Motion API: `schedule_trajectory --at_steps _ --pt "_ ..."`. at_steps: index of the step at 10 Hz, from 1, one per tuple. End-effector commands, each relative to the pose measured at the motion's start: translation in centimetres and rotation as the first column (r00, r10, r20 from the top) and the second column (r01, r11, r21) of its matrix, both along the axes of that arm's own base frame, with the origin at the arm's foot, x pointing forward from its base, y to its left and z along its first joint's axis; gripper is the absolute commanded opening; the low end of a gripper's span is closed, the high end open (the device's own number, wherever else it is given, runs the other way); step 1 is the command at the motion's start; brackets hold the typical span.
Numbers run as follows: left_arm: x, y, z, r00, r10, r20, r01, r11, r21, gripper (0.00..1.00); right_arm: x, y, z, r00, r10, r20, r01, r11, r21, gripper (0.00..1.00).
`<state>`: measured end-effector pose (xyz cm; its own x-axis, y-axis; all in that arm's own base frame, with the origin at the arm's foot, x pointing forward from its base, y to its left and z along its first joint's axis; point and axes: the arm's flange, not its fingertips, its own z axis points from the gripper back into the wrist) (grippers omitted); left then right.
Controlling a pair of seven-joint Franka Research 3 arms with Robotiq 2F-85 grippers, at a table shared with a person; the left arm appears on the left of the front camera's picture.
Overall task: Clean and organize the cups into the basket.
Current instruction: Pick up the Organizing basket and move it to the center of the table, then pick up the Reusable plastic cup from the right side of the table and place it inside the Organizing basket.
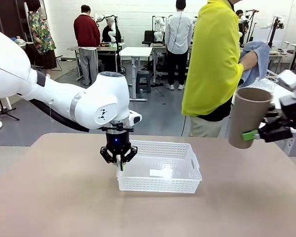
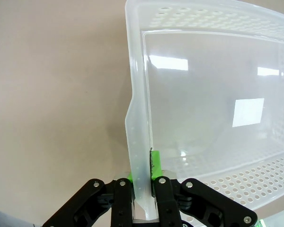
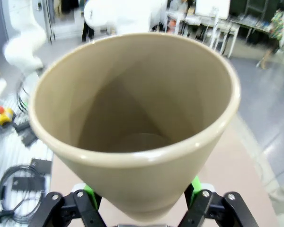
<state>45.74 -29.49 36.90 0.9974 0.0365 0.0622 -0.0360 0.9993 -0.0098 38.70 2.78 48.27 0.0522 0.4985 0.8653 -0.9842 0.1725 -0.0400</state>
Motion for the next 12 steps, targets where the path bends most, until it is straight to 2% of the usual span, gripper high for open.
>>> schedule_trajectory --at_steps 1,2,3,5,7,9,12 --pt "0.0 -0.1 0.1 1.0 0.002 0.004 -0.002 1.0 -0.003 0.0 4.3 6.0 2.4 0.988 0.035 -0.151 -0.078 0.954 -0.288 0.81" --pt "0.0 -0.1 0.1 1.0 0.002 0.004 -0.002 1.0 -0.003 0.0 5.6 9.0 2.6 0.982 0.007 -0.19 -0.091 0.896 -0.434 0.81" --pt "0.0 -0.1 0.1 1.0 0.002 0.004 -0.002 1.0 -0.003 0.0 7.1 12.4 2.4 0.972 -0.024 -0.232 -0.121 0.798 -0.59 0.81" --pt "0.0 -0.1 0.1 1.0 0.002 0.004 -0.002 1.0 -0.003 0.0 9.2 17.7 1.6 0.972 -0.11 -0.206 -0.097 0.614 -0.783 0.81" --pt "0.0 -0.1 0.1 1.0 0.002 0.004 -0.002 1.0 -0.003 0.0 9.8 22.3 0.0 0.98 -0.092 -0.178 -0.114 0.472 -0.874 0.81" --pt "0.0 -0.1 0.1 1.0 0.002 0.004 -0.002 1.0 -0.003 0.0 9.0 25.7 -2.2 0.985 -0.02 -0.174 -0.152 0.399 -0.904 0.81" --pt "0.0 -0.1 0.1 1.0 0.002 0.004 -0.002 1.0 -0.003 0.0 7.8 28.7 -5.2 0.979 0.064 -0.195 -0.205 0.352 -0.913 0.81"
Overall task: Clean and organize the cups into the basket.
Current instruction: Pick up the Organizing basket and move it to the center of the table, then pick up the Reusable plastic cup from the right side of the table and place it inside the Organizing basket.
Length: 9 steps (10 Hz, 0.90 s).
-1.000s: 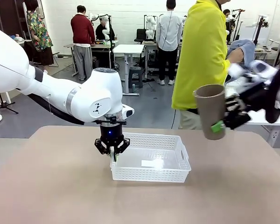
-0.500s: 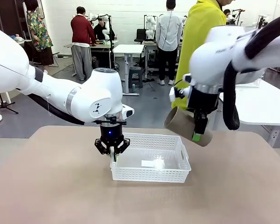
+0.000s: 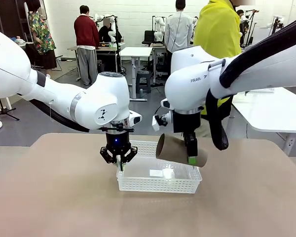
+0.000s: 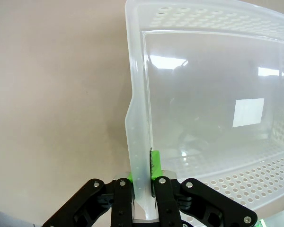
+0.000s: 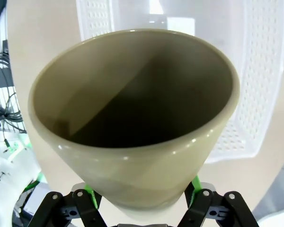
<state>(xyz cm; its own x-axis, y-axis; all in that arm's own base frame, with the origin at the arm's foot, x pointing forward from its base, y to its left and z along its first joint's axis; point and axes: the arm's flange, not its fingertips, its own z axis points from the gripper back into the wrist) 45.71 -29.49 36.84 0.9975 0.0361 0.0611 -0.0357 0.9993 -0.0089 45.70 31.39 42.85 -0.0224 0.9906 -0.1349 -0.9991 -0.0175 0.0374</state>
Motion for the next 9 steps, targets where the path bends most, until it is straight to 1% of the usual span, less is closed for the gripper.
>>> schedule_trajectory --at_steps 1,4,5,7,9 --pt "0.0 -0.1 0.2 1.0 0.002 0.005 -0.002 1.0 -0.004 0.0 0.3 0.6 -0.2 0.999 0.049 0.013 -0.049 0.999 -0.012 0.81" --pt "0.0 -0.1 0.2 1.0 0.002 0.005 -0.002 1.0 -0.004 0.0 -1.8 0.9 -1.7 0.99 0.135 0.029 -0.137 0.984 0.112 0.81" --pt "0.0 -0.1 0.2 1.0 0.002 0.005 -0.002 1.0 -0.004 0.0 -2.2 0.8 -2.0 0.987 0.159 0.014 -0.159 0.976 0.151 0.81" --pt "0.0 -0.1 0.2 1.0 0.002 0.005 -0.002 1.0 -0.004 0.0 -2.0 0.4 -2.4 0.987 0.161 -0.001 -0.158 0.969 0.188 0.81" --pt "0.0 -0.1 0.2 1.0 0.002 0.005 -0.002 1.0 -0.004 0.0 -2.0 0.2 -3.0 0.988 0.155 -0.014 -0.15 0.969 0.197 0.81"
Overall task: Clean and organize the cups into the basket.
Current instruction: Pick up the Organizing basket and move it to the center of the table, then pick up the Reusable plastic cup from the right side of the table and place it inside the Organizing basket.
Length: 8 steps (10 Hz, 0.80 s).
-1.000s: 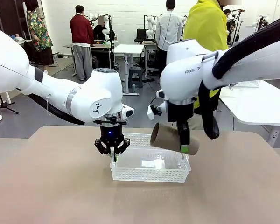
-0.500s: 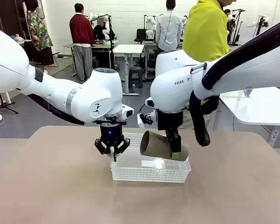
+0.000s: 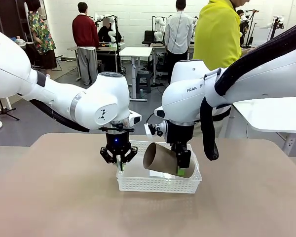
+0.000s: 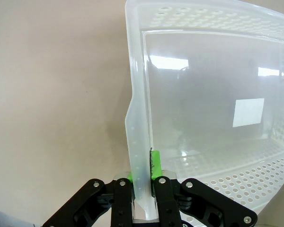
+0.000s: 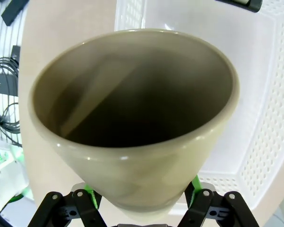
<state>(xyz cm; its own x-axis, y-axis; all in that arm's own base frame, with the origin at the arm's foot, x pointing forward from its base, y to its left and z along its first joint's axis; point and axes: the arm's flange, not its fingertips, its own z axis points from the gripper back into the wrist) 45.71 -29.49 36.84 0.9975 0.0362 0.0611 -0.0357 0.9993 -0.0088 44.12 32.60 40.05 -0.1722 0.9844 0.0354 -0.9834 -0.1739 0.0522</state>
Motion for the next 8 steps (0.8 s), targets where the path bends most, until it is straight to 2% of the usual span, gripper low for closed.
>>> schedule_trajectory --at_steps 1,8 --pt "0.0 -0.1 0.2 1.0 0.002 0.005 -0.002 1.0 -0.004 0.0 -0.3 -1.2 -0.3 1.0 0.002 0.01 -0.002 1.0 0.027 0.81" --pt "0.0 -0.1 0.2 1.0 0.002 0.005 -0.002 1.0 -0.004 0.0 2.1 -2.4 -2.5 1.0 -0.007 0.012 0.006 0.992 0.127 0.81"
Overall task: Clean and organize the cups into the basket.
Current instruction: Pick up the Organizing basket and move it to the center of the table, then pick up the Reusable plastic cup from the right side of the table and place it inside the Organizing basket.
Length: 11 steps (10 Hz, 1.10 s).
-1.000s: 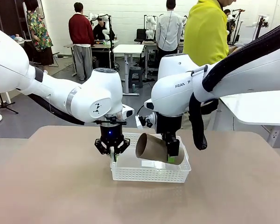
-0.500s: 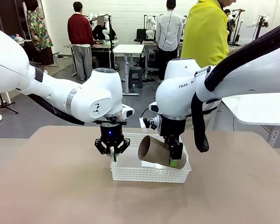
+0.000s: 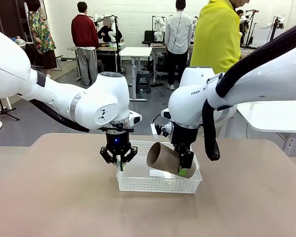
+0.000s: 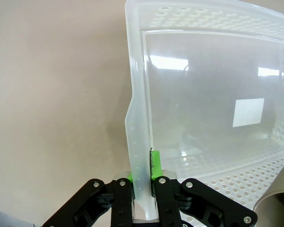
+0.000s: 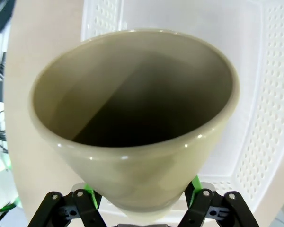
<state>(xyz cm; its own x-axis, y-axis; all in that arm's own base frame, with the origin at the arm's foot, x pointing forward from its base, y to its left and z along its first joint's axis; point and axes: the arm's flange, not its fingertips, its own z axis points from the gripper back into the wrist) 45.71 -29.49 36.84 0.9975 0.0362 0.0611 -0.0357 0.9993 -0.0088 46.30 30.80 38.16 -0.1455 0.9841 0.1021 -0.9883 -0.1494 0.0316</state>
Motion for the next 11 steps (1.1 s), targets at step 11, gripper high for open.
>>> schedule_trajectory --at_steps 11 --pt "0.0 -0.1 0.2 1.0 0.002 0.005 -0.002 1.0 -0.004 0.0 1.4 -1.7 -3.0 0.997 -0.027 -0.071 0.036 0.993 0.116 1.0"
